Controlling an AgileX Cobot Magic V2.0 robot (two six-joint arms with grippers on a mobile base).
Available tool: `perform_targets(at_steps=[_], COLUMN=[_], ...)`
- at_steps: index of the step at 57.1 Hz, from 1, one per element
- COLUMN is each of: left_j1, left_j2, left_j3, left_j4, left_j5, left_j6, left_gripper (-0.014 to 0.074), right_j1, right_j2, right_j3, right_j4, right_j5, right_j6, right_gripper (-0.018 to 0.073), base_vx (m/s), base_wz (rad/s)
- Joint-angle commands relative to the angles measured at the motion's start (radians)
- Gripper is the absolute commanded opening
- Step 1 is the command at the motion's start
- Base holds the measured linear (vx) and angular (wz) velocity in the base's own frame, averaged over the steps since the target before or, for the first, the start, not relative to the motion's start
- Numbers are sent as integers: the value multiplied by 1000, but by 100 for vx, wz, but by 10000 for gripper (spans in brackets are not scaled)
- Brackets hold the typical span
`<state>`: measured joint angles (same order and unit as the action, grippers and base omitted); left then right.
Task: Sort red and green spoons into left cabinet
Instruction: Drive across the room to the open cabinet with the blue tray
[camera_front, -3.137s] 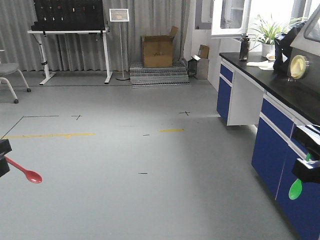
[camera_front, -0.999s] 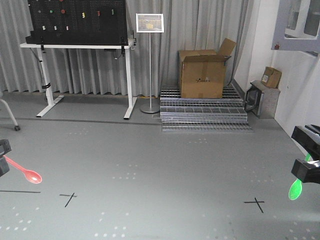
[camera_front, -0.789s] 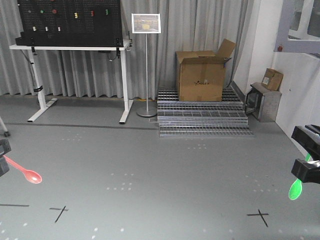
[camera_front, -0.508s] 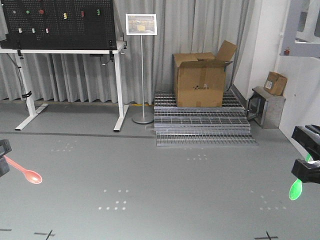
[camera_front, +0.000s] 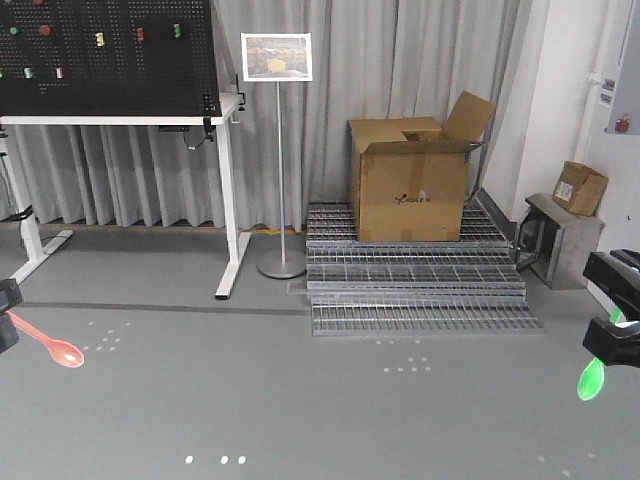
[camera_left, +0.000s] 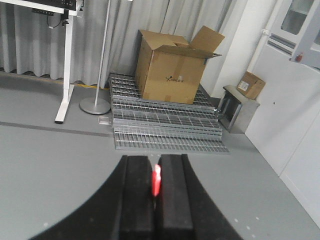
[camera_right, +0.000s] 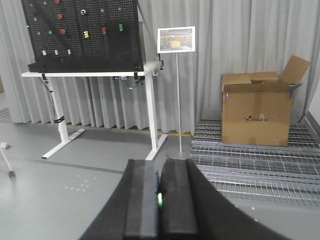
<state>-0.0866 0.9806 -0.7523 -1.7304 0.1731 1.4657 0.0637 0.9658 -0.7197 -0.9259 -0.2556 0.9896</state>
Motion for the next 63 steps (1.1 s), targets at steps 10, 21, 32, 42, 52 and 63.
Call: perform_targets(at_steps=[10,21,32,42,52,63], left_j1=[-4,-4,-4,-4,-4,-4], left_j2=[-13,-13,-13,-13,-13,-13], left_j3=[-28,-28,-28,-28,-28,-28], left_j4=[-70,-70,-70,-70,-70,-70], left_j5=[22,22,22,22,22,22], left_j6=[0,0,0,0,0,0], left_gripper=[0,0,0,0,0,0], right_j1=[-2,-2,-2,-2,-2,-2], right_j2=[-13,-13,-13,-13,-13,-13], right_j3=[-30,-30,-30,-30,-30,-30], right_j4=[9,9,9,9,9,9], right_j5=[-45,-45,-45,-45,-45,-45], right_j6=[2,2,2,2,2,2], right_gripper=[-9,-9,-9,-9,-9,-9], base_vx=[60,58,56,54,53,51], base_wz=[-5,-8,-2,4,6,3])
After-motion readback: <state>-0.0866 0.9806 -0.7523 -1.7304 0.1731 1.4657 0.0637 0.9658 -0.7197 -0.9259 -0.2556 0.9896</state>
